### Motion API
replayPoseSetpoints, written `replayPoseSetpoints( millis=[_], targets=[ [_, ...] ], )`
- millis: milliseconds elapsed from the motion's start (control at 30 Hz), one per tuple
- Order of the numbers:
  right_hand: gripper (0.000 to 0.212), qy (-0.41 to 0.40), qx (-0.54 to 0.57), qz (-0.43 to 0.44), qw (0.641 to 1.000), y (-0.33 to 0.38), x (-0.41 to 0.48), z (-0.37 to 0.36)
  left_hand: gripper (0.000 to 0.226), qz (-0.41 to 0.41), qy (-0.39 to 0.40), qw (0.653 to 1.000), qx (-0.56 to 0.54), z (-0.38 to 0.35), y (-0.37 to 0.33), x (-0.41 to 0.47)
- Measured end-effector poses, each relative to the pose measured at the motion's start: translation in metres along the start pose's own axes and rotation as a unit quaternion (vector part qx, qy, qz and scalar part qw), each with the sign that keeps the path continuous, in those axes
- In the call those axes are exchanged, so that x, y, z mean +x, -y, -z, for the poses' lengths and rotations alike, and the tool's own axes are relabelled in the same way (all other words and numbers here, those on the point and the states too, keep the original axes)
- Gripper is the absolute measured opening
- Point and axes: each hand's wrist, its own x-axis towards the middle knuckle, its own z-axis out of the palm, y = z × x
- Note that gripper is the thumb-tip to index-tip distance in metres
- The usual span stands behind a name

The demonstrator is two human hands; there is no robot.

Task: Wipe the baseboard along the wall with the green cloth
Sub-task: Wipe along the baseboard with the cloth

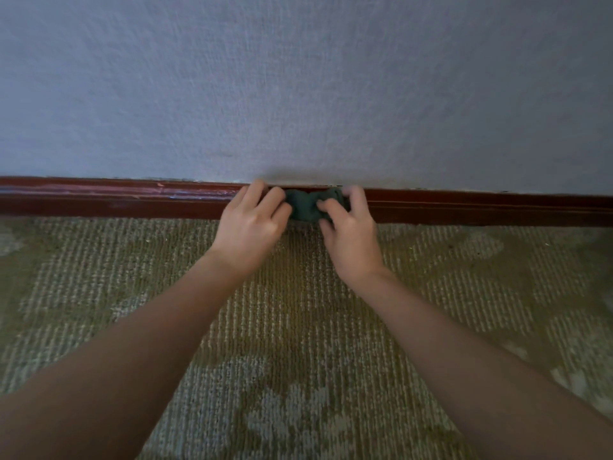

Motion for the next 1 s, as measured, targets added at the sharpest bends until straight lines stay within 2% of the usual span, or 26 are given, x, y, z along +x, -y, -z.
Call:
replayPoseSetpoints(
  millis=[233, 400, 533, 667, 833, 1000],
  targets=[
    [0.023, -0.020, 0.031, -0.003, 0.999, -0.004, 0.003, 0.003, 0.019, 0.027, 0.003, 1.000, -0.015, -0.001, -0.003, 0.002],
    [0.027, -0.064, 0.051, -0.044, 0.996, 0.005, 0.000, -0.011, 0.016, 0.022, 0.007, 1.000, -0.010, 0.001, 0.001, 0.000],
    [0.025, -0.021, 0.058, -0.041, 0.997, 0.016, 0.004, -0.019, 0.017, 0.025, 0.007, 1.000, 0.013, 0.005, 0.013, -0.011],
    [0.022, -0.008, 0.047, -0.028, 0.998, 0.009, 0.006, -0.007, 0.016, 0.069, 0.001, 0.998, -0.001, 0.003, 0.005, -0.007],
    [0.023, -0.022, 0.035, -0.056, 0.998, 0.000, 0.004, -0.001, 0.021, 0.038, -0.007, 0.999, -0.019, -0.003, -0.004, 0.004],
    [0.022, -0.011, 0.036, -0.054, 0.998, 0.005, 0.004, -0.002, 0.014, 0.012, 0.007, 1.000, -0.025, -0.001, 0.003, 0.000]
  ],
)
